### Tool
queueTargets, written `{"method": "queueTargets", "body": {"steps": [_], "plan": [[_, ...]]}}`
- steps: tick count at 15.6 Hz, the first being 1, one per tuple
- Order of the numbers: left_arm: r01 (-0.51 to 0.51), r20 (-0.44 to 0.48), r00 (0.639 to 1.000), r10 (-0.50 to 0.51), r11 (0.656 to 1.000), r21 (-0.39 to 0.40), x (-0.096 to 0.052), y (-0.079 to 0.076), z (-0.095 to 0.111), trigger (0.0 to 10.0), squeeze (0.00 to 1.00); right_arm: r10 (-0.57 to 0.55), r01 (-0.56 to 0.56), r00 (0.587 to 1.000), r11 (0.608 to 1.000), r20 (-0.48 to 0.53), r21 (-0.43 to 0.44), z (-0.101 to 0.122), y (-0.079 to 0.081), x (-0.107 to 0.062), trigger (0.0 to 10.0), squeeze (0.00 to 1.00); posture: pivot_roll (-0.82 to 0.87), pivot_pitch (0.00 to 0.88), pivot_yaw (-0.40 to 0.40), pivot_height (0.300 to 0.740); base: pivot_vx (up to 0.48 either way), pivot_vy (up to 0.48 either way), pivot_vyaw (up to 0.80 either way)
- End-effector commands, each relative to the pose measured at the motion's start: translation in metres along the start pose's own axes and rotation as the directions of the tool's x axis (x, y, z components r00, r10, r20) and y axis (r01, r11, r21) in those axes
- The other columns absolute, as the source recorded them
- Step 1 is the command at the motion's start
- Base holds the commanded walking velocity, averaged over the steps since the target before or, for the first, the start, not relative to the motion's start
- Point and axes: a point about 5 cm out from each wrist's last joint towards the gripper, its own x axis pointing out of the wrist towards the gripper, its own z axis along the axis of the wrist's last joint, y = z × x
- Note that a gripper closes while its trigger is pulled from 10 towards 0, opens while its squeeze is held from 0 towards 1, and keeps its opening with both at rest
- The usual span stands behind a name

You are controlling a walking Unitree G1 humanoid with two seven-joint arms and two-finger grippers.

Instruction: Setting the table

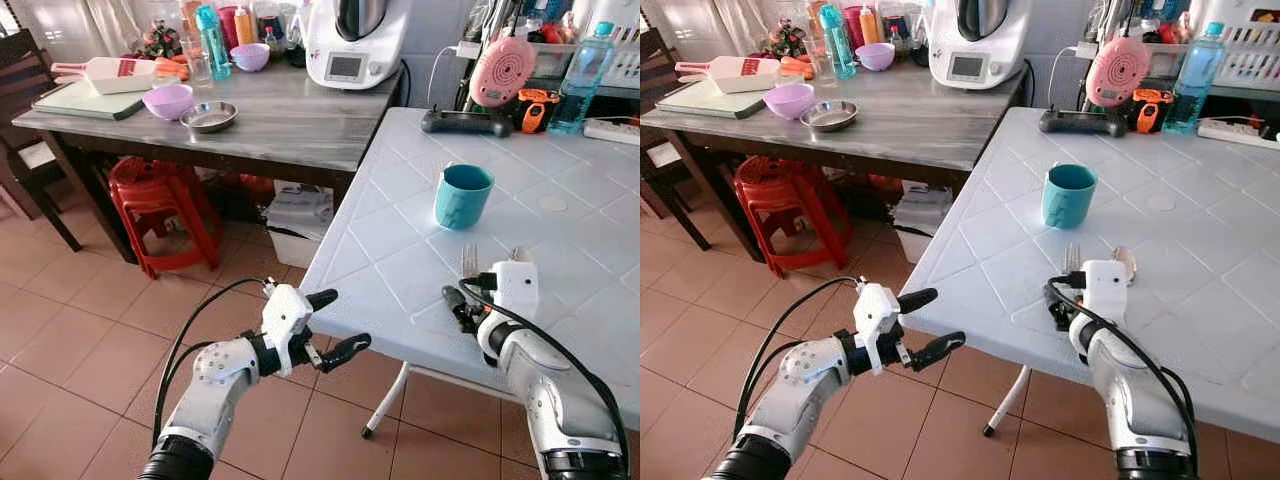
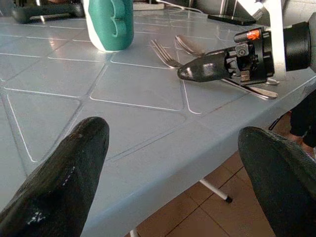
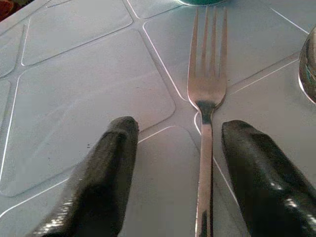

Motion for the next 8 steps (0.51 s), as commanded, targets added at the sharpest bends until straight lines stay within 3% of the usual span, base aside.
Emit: {"method": "queueTargets", "body": {"steps": [1, 4, 8], "plan": [[0.019, -0.017, 1.0, -0.019, 1.0, 0.016, -0.001, -0.001, 0.001, 10.0, 0.0, 0.037, -0.035, 0.997, 0.999, -0.071, 0.027, -0.015, 0.006, 0.0, 0.0, 0.0, -0.06, 0.0, 0.067, 0.74, 0.0, 0.0, 0.0], [0.03, -0.02, 0.999, -0.03, 0.999, 0.01, -0.002, -0.003, 0.0, 10.0, 0.0, 0.048, -0.045, 0.994, 0.998, -0.097, 0.032, -0.022, 0.004, -0.003, 0.0, 0.0, -0.06, 0.0, 0.069, 0.74, 0.0, 0.0, 0.0], [0.043, -0.027, 0.999, -0.043, 0.999, 0.011, -0.004, -0.005, -0.002, 10.0, 0.0, 0.06, -0.047, 0.989, 0.994, -0.132, 0.103, -0.031, 0.001, -0.006, 0.0, 0.0, -0.06, 0.0, 0.071, 0.74, 0.0, 0.0, 0.0]]}}
